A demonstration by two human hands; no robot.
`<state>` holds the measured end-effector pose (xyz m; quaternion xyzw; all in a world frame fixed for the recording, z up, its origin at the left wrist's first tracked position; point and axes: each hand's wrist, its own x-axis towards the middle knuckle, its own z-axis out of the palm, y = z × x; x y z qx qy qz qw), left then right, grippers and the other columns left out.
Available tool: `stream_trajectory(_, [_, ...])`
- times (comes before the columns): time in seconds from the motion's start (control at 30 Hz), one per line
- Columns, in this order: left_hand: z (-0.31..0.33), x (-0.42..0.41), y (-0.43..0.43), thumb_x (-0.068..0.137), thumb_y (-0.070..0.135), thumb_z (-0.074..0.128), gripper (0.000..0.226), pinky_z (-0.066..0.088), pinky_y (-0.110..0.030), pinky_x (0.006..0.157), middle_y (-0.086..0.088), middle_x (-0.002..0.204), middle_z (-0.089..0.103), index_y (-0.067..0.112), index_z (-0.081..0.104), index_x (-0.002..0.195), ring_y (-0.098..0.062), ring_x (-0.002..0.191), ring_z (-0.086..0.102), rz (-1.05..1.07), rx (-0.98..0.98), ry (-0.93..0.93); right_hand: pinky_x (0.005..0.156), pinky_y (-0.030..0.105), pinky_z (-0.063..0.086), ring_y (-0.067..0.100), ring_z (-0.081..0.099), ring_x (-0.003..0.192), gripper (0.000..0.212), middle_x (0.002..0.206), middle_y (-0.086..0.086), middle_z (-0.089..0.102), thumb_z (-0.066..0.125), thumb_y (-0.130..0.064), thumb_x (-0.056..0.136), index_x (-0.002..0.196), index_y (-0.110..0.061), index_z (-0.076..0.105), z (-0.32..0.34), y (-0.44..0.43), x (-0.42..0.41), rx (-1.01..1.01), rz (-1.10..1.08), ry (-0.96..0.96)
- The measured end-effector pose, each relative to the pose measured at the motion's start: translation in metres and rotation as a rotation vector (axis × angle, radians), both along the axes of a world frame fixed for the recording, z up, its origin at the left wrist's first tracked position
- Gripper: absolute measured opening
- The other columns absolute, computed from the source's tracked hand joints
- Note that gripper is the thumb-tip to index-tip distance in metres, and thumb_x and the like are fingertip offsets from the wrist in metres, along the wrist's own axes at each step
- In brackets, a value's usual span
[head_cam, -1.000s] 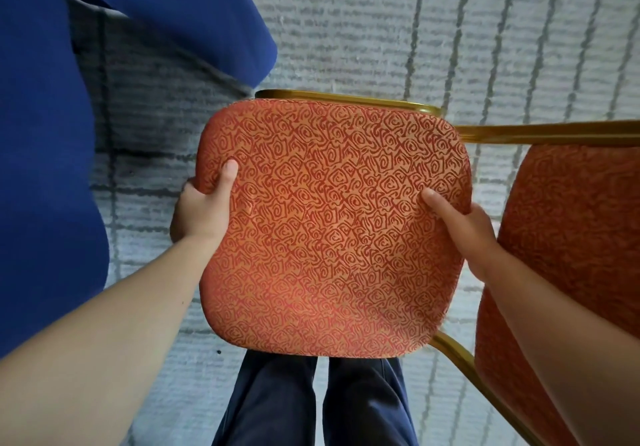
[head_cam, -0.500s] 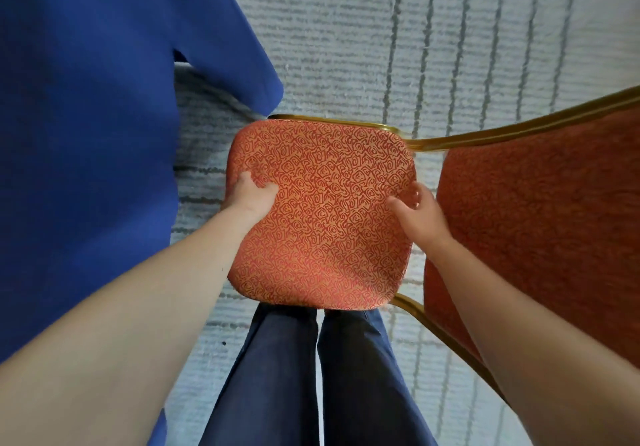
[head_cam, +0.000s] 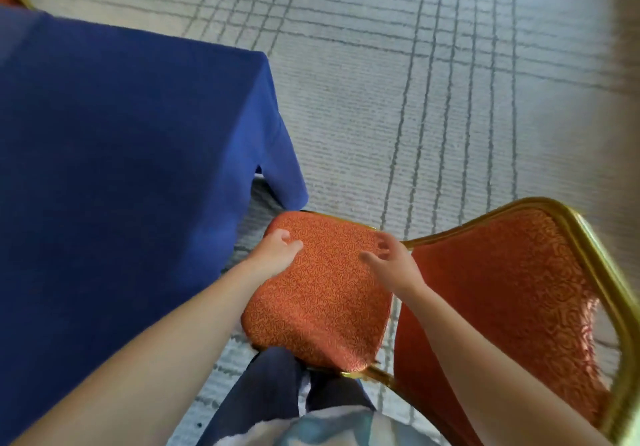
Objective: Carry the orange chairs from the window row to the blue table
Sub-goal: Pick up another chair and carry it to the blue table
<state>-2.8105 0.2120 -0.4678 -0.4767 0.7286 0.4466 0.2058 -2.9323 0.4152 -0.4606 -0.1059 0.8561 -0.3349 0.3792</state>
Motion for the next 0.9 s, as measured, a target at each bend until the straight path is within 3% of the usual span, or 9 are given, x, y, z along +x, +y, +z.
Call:
stream_trajectory(0.17, [0.047,0.016,0.02,0.094,0.036,0.055,0.054,0.039,-0.022,0.086,-0.007,0.134,0.054,0.013,0.041,0.141,-0.015,0.101,0.055,-0.006,-0.041,0.059,0.09,0.044,0.056,0.02,0.057,0.122,0.067,0.142,0.004,0.053,0.071,-0.039,0.087,0.146,-0.022,0.043,0.033,0.018,0.006,-0.011,0.052,0.072])
stream_trajectory(0.3, [0.075,0.03,0.038,0.092,0.037,0.055,0.055,0.038,-0.025,0.094,-0.006,0.136,0.054,0.013,0.042,0.14,-0.018,0.118,0.054,-0.011,-0.099,0.103,0.086,0.043,0.057,0.018,0.06,0.114,0.068,0.141,0.006,0.052,0.069,-0.04,0.086,0.146,-0.024,0.042,0.046,0.033,0.016,-0.046,0.089,0.123])
stream_trajectory(0.43, [0.098,0.046,0.061,0.091,0.037,0.054,0.052,0.04,-0.025,0.089,-0.002,0.13,0.056,0.014,0.046,0.137,-0.015,0.11,0.056,0.007,-0.142,0.175,0.067,0.023,0.051,0.001,0.056,0.082,0.063,0.142,0.005,0.049,0.066,-0.035,0.092,0.148,-0.024,0.04,0.067,0.054,0.03,-0.084,0.129,0.186])
stream_trajectory(0.5, [0.109,0.054,0.076,0.089,0.039,0.055,0.045,0.041,-0.027,0.088,0.0,0.122,0.059,0.019,0.053,0.13,-0.014,0.107,0.057,0.029,-0.161,0.232,0.067,0.022,0.048,-0.003,0.052,0.073,0.062,0.144,0.004,0.048,0.065,-0.035,0.092,0.148,-0.024,0.04,0.078,0.07,0.034,-0.11,0.162,0.24])
stream_trajectory(0.53, [0.115,0.058,0.086,0.088,0.039,0.055,0.034,0.042,-0.029,0.087,0.001,0.109,0.061,0.022,0.058,0.117,-0.015,0.1,0.058,0.042,-0.164,0.269,0.07,0.025,0.049,-0.001,0.052,0.073,0.063,0.144,0.003,0.047,0.066,-0.036,0.092,0.148,-0.024,0.04,0.088,0.079,0.036,-0.119,0.175,0.263])
stream_trajectory(0.6, [0.124,0.065,0.108,0.086,0.039,0.054,0.013,0.041,-0.03,0.077,-0.001,0.086,0.054,0.026,0.053,0.083,-0.017,0.083,0.054,0.084,-0.155,0.343,0.079,0.03,0.051,0.005,0.052,0.079,0.063,0.144,0.002,0.047,0.066,-0.038,0.092,0.148,-0.024,0.041,0.105,0.101,0.039,-0.129,0.208,0.32])
stream_trajectory(0.63, [0.129,0.07,0.123,0.088,0.036,0.054,0.018,0.039,-0.03,0.073,-0.001,0.083,0.051,0.028,0.047,0.074,-0.017,0.08,0.052,0.111,-0.139,0.375,0.083,0.032,0.05,0.007,0.053,0.084,0.062,0.144,0.002,0.047,0.066,-0.038,0.092,0.147,-0.025,0.041,0.114,0.114,0.041,-0.128,0.234,0.346])
stream_trajectory(0.8, [0.155,0.086,0.187,0.091,0.031,0.051,0.016,0.033,-0.029,0.066,-0.005,0.083,0.047,0.027,0.047,0.076,-0.017,0.075,0.047,0.159,-0.079,0.44,0.088,0.035,0.052,0.018,0.059,0.106,0.063,0.145,0.005,0.046,0.066,-0.039,0.091,0.147,-0.025,0.041,0.153,0.166,0.04,-0.112,0.331,0.451])
stream_trajectory(0.9, [0.164,0.087,0.213,0.081,0.044,0.052,0.02,0.044,-0.03,0.077,-0.004,0.087,0.059,0.032,0.045,0.067,-0.021,0.08,0.057,0.162,-0.122,0.419,0.084,0.034,0.053,0.022,0.059,0.115,0.064,0.15,0.004,0.041,0.063,-0.042,0.093,0.149,-0.027,0.038,0.168,0.188,0.039,-0.107,0.386,0.49])
